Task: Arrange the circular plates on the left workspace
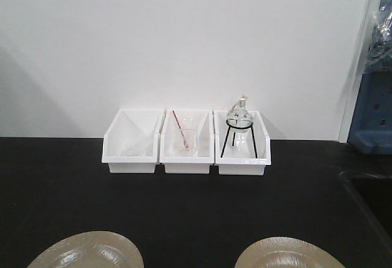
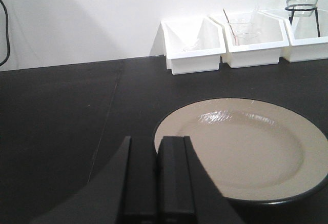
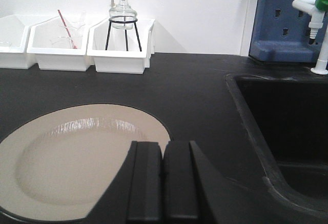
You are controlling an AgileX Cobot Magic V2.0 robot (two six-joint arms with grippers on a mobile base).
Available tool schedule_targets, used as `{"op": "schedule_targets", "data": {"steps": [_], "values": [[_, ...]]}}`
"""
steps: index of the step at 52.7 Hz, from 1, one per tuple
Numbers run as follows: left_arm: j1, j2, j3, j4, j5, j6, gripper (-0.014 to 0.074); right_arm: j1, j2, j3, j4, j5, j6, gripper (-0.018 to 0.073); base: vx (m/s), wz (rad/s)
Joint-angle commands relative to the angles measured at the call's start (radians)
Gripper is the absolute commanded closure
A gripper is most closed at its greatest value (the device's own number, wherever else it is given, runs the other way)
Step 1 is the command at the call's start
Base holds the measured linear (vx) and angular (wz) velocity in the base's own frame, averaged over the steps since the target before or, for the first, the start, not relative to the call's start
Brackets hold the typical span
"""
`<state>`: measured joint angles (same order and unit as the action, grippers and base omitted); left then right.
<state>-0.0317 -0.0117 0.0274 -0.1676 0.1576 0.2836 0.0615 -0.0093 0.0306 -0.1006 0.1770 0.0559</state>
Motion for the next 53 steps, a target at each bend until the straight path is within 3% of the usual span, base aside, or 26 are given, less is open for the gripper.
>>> {"op": "schedule_targets", "data": {"steps": [1,8,15,19,25,35,43,53], "values": [[-0.006,-0.015,0.02,-0.001,-0.083,-0.01,0.0596,-0.004,-0.013,0.02,0.0,-0.083,-0.01,0.0564,0.01,0.0],[-0.006,-0.015,0.02,0.0,-0.117,-0.008,0.0596,-0.004,-0.013,0.02,0.0,-0.105,-0.01,0.0564,0.0,0.0],[-0.006,-0.015,-0.048,-0.005,-0.339,-0.083,0.0596,-0.003,-0.012,-0.047,-0.017,-0.346,-0.016,0.0564,0.0,0.0],[-0.006,-0.001,-0.145,-0.005,-0.39,-0.123,0.0596,-0.004,0.012,-0.158,-0.016,-0.364,-0.017,0.0564,0.0,0.0],[-0.006,0.149,-0.343,-0.001,-0.237,-0.118,0.0596,-0.004,0.172,-0.354,-0.026,-0.277,-0.017,0.0564,0.0,-0.01],[-0.006,0.595,-0.629,-0.001,-0.071,-0.123,0.0596,-0.004,0.549,-0.616,-0.03,-0.208,-0.017,0.0564,0.0,0.0],[-0.006,0.821,-0.756,-0.013,0.063,-0.131,0.0594,-0.004,0.704,-0.689,-0.027,-0.215,-0.016,0.0564,0.0,0.01],[-0.006,0.987,-0.861,-0.117,0.21,-0.146,0.0521,-0.001,0.786,-0.694,-0.026,-0.211,-0.011,0.0564,0.0,0.0]]}}
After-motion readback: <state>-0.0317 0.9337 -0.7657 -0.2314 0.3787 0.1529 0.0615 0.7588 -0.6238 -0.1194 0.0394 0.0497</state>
